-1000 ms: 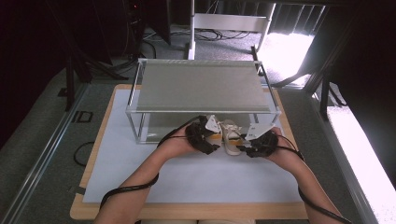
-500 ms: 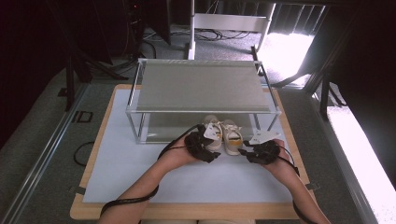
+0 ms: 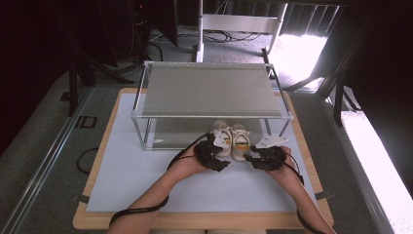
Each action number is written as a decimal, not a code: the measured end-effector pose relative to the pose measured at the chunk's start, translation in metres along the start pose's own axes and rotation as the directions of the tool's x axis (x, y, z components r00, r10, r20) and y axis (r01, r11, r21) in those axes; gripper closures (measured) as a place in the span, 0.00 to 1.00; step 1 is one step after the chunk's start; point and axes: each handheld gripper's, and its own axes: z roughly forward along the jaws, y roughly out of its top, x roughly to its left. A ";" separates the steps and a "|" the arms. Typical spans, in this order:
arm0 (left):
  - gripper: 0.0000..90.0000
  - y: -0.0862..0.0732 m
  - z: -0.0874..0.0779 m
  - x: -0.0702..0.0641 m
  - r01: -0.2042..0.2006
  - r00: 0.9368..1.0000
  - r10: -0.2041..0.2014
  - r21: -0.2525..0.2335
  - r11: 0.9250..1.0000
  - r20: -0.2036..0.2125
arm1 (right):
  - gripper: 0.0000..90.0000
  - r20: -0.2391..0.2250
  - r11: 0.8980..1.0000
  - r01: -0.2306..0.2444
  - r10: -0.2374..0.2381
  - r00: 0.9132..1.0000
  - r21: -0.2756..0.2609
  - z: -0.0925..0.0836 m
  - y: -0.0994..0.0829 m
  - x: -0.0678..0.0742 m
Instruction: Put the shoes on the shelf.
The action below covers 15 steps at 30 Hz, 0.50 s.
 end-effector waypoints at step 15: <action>0.55 -0.004 0.002 0.008 0.028 0.998 -0.029 -0.013 1.000 -0.061 | 0.61 0.028 1.000 -0.025 0.025 0.999 -0.005 0.013 0.006 -0.004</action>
